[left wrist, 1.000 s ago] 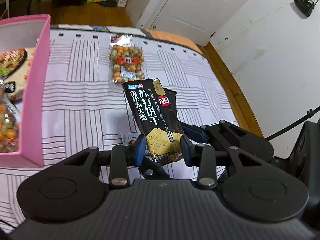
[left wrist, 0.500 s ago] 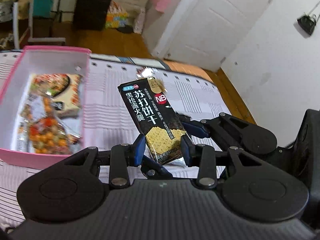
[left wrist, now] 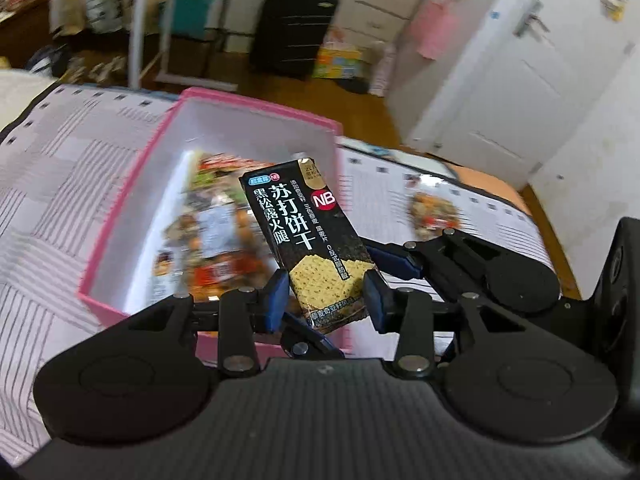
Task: Organize snacks
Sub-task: 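Carry the black cracker bar into the pink box and open the left tool, then grasp the white snack packet with the left tool while the right tool grasps the black bag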
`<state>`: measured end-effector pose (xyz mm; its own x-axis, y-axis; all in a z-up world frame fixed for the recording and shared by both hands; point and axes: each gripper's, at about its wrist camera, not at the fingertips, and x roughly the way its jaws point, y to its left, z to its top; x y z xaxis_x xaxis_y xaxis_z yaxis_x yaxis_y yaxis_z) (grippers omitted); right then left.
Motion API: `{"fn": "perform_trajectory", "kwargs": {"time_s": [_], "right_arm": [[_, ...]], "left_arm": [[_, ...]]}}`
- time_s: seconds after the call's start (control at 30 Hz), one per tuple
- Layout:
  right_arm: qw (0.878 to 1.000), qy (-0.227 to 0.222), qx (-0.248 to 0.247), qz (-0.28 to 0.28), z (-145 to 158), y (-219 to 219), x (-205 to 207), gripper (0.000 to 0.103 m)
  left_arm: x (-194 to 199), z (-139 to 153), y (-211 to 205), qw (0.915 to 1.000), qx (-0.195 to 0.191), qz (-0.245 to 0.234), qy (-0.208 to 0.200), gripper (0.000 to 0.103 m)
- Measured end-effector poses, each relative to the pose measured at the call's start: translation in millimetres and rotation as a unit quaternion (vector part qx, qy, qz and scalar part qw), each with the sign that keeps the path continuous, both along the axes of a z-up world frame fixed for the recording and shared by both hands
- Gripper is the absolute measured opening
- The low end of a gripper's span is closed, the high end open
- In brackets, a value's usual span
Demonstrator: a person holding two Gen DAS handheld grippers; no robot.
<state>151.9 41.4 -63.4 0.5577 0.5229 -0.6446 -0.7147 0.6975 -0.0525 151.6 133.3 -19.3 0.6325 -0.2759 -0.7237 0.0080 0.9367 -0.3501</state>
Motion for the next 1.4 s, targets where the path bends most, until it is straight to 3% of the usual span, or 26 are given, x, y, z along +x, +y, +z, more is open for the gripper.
{"fn": "perform_trajectory", "kwargs": {"time_s": [0.23,0.33,0.6,0.7,0.97,1.17,1.3,1.4], "right_arm": [[0.998,0.048,0.022,0.028,-20.2,19.5,20.8,0.074],[0.999,0.028,0.022,0.012,-15.4,10.6,8.9,0.085],[1.000,-0.008,0.021,-0.010,23.3,-33.8,-22.7,0.088],[0.999,0.000,0.013,-0.040,36.1,-53.9,-18.4,0.088],[0.991,0.023,0.050,-0.118,57.6,-151.2,-44.9,0.088],[0.972,0.063,0.045,-0.223,35.1,-236.3,-38.5,0.088],[0.957,0.097,0.056,-0.266,7.0,-274.7,-27.5,0.088],[0.945,0.118,0.069,-0.296,-20.7,-295.7,-17.6,0.088]], "left_arm": [[12.3,-22.1,35.3,0.9974,0.013,0.064,0.030,0.044],[12.3,-30.5,43.4,0.9964,-0.005,0.076,0.039,0.052],[-4.8,1.1,31.8,0.9986,-0.017,0.046,-0.020,0.054],[-14.5,17.6,19.9,0.9987,-0.012,0.031,-0.039,0.054],[-30.8,44.0,-25.2,0.9975,-0.011,-0.041,-0.056,0.054],[-26.4,29.6,-77.8,0.9967,-0.026,-0.076,-0.014,0.054],[-16.1,-0.9,-113.9,0.9943,-0.050,-0.084,0.042,0.054],[-8.2,-30.1,-138.8,0.9926,-0.063,-0.063,0.083,0.054]]}}
